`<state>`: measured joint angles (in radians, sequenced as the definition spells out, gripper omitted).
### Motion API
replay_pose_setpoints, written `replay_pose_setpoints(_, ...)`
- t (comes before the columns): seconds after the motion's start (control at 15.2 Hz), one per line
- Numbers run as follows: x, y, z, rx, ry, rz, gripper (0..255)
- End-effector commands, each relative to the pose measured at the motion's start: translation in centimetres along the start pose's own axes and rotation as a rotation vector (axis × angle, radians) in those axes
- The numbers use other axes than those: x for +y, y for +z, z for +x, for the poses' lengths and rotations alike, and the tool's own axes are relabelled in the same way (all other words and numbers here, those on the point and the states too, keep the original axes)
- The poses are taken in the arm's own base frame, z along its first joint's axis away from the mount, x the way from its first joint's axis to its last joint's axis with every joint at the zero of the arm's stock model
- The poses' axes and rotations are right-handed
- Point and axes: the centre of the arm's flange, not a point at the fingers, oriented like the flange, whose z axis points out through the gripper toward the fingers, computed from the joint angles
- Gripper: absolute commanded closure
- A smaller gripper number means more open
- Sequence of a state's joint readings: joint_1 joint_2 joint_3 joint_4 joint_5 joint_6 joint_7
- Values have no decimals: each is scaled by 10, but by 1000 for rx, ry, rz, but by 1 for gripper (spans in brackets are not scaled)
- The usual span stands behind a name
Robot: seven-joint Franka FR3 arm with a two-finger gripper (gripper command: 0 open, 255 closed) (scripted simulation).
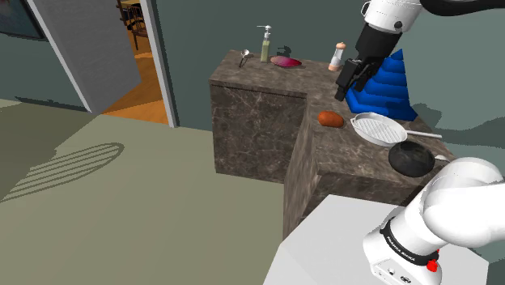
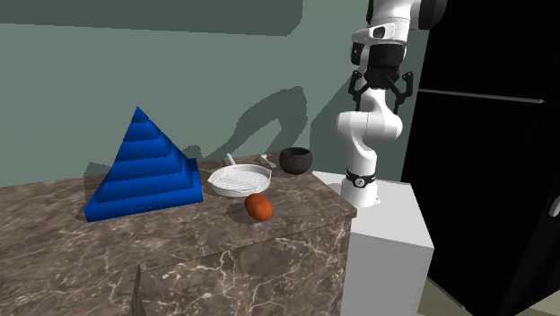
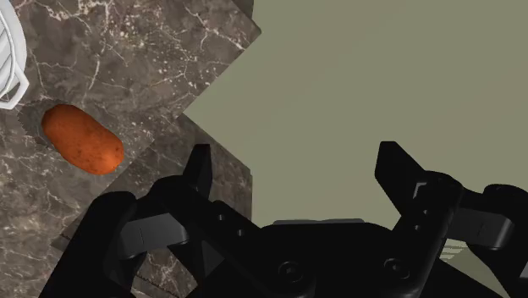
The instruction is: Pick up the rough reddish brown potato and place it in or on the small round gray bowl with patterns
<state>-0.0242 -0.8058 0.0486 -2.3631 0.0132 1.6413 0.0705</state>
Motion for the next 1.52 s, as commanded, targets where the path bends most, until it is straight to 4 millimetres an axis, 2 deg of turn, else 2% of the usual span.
replay_pose_setpoints(0.0,0,0,0,0,0,0,0)
replay_pose_setpoints(0.66,105,75,45,-73,-264,21,0)
replay_pose_setpoints(1.45,209,174,126,-162,-580,46,0)
